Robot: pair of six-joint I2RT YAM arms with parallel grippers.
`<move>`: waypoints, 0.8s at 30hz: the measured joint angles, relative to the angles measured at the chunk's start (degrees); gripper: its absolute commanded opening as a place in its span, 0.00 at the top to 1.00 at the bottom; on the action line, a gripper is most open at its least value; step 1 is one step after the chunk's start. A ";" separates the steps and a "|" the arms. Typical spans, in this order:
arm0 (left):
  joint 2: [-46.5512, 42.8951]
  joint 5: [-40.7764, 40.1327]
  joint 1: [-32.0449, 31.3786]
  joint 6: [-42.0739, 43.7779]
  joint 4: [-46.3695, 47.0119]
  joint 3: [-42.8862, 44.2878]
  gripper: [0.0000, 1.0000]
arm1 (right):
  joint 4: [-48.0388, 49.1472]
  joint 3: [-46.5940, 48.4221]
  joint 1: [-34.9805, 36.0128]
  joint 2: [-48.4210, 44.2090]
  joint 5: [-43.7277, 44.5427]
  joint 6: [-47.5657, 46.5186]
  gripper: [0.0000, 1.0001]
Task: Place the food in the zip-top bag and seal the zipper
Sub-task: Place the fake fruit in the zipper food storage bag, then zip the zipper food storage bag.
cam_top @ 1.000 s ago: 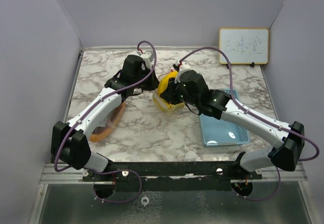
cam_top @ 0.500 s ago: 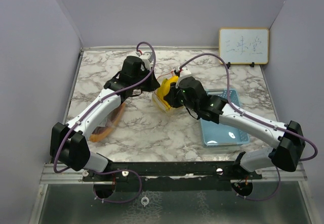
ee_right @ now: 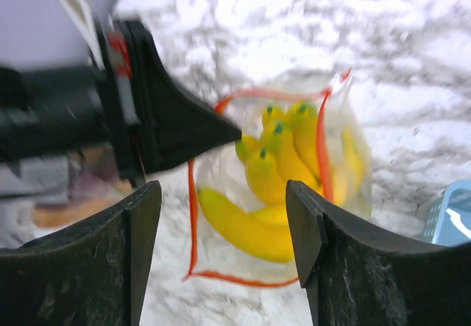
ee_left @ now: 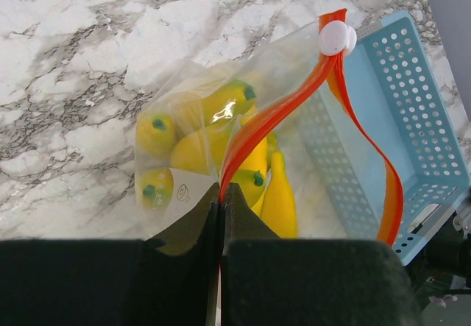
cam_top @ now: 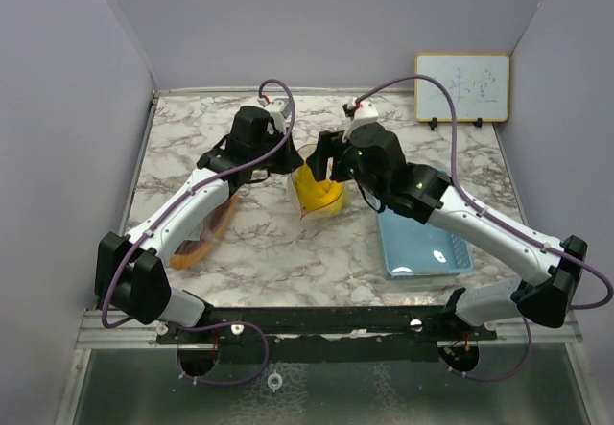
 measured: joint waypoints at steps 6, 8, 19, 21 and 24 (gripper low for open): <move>0.00 0.00 0.00 0.00 0.04 0.00 1.00 | -7.58 18.62 -0.33 6.40 12.41 3.74 0.38; 0.00 0.02 0.00 -0.02 0.07 0.00 1.00 | -10.69 25.16 -1.11 11.72 15.32 5.25 0.39; 0.15 0.59 0.00 -0.66 0.96 0.00 1.00 | -26.77 33.18 -7.87 29.22 16.59 14.05 0.43; 0.15 0.70 0.00 -0.70 1.03 0.00 1.00 | -26.71 33.07 -7.98 28.72 16.35 14.69 0.55; 0.17 0.87 0.00 -0.83 1.22 0.00 1.00 | -26.53 31.95 -8.33 27.96 15.34 15.43 0.70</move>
